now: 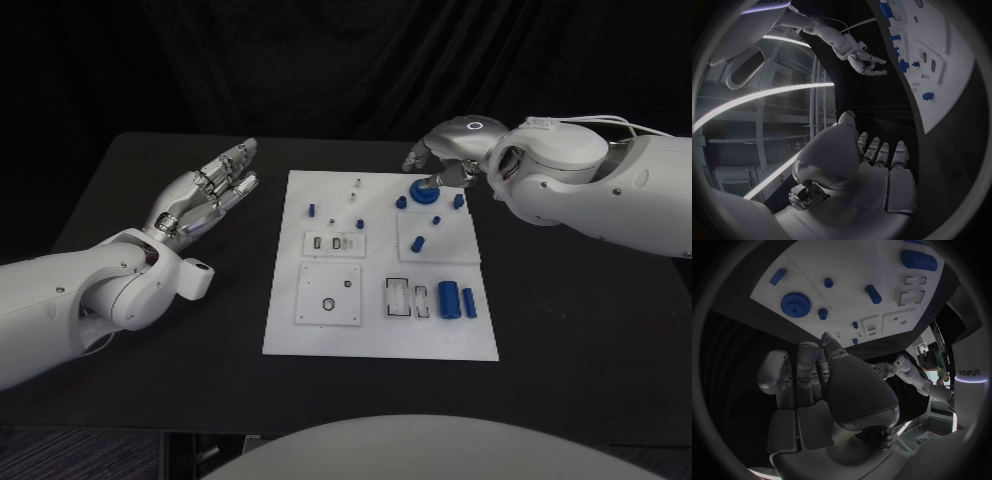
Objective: Assemble the parts on the task board
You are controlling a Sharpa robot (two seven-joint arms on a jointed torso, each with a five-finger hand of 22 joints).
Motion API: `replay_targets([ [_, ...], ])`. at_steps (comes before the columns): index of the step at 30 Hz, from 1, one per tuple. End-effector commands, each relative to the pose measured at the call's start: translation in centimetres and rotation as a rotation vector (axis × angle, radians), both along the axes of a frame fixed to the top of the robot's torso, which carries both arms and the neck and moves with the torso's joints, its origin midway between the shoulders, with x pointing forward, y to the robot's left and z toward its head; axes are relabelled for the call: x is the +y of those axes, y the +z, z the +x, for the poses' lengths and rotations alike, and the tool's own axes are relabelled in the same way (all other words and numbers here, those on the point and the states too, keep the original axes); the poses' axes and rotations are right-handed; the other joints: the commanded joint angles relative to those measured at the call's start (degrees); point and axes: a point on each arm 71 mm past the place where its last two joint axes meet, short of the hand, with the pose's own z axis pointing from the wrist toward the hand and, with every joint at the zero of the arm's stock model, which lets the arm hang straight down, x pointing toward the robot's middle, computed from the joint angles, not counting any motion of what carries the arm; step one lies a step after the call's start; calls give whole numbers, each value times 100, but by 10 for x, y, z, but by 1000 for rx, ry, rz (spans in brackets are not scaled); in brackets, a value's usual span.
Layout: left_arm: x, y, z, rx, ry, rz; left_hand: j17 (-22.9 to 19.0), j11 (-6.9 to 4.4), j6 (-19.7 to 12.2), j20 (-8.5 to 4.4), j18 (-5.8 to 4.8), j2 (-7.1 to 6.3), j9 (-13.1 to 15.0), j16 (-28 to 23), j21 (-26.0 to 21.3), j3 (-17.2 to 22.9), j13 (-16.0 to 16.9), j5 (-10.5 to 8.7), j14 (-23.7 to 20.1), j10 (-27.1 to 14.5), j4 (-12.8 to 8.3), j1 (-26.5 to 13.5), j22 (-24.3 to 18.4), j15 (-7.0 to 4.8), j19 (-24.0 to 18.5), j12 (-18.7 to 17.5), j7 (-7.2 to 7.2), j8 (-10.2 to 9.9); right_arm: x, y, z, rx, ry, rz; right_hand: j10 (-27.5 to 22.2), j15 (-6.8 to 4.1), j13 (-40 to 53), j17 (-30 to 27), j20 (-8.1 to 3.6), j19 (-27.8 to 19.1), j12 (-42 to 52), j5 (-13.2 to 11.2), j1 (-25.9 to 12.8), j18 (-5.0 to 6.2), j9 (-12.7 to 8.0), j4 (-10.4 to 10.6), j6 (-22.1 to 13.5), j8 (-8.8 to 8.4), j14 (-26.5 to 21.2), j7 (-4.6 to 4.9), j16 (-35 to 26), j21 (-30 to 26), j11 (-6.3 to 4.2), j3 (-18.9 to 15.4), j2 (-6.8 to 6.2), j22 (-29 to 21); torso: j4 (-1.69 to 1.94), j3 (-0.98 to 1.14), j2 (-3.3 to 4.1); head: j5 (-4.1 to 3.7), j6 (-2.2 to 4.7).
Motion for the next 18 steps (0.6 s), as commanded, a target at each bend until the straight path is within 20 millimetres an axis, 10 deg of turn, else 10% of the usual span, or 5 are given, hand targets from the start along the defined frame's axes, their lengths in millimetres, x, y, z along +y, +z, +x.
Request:
replay_targets([
  [1,-2,16,-5,-205,-53,-74,-5,-39,9,-59,96,8,4,-20,-37,36,-8,41,-2,-5,10,64,-7,-26,-10,-37,0,26,1,3,3,-52,-14,-39,-9,24,7,7,19,6,-37,5,-87,-46,11,37,35,-38,5,25,31,24,36,27,5,11,35,-50,129,-31,53],
  [18,0,18,-7,-213,-45,-72,-5,-47,14,-88,98,13,5,-20,-41,46,-9,90,-2,-13,6,91,-10,-33,-13,-44,13,27,4,-2,4,-25,1,-65,34,57,35,190,57,15,-42,-117,-245,-66,34,110,105,-71,29,113,162,143,62,87,-58,204,71,-98,243,-148,230],
])
